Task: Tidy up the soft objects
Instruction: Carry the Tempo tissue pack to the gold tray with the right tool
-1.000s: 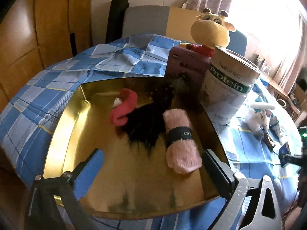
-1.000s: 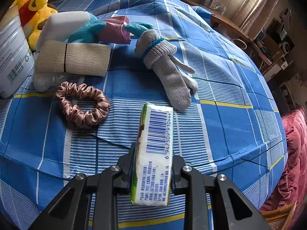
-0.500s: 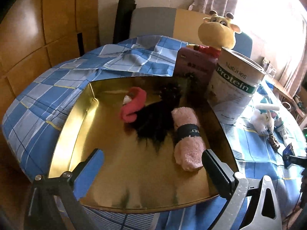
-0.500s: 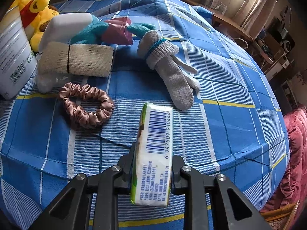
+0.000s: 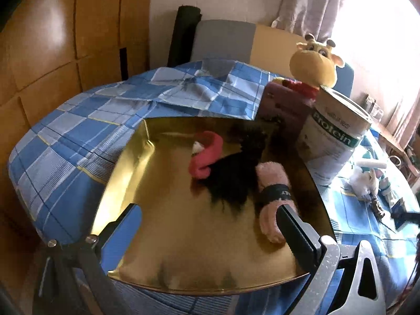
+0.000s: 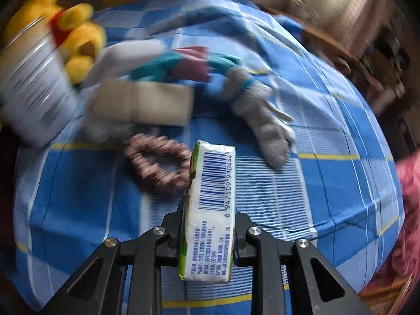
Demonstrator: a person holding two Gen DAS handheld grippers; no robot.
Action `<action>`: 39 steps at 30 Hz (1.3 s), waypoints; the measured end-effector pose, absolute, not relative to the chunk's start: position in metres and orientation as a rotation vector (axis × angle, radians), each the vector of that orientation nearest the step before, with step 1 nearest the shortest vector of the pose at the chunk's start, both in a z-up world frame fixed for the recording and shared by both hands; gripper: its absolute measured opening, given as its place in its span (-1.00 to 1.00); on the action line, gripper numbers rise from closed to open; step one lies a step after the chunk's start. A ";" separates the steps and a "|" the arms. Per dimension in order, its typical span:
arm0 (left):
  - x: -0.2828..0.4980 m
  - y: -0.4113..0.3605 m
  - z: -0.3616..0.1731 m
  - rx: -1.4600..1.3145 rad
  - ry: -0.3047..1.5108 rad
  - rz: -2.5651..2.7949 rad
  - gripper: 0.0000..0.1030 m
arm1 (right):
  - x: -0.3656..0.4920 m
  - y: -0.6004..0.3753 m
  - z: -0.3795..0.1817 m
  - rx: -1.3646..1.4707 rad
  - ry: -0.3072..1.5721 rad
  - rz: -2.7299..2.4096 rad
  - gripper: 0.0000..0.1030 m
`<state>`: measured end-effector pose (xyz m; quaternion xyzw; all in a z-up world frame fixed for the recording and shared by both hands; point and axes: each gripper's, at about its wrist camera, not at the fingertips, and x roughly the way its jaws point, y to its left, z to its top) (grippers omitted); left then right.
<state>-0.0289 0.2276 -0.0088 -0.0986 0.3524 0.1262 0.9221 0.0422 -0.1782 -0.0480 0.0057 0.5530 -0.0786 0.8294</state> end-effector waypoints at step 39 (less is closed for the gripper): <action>-0.073 0.327 -0.006 -0.380 0.695 0.452 0.99 | 0.021 0.201 -0.042 -0.401 1.191 0.835 -0.51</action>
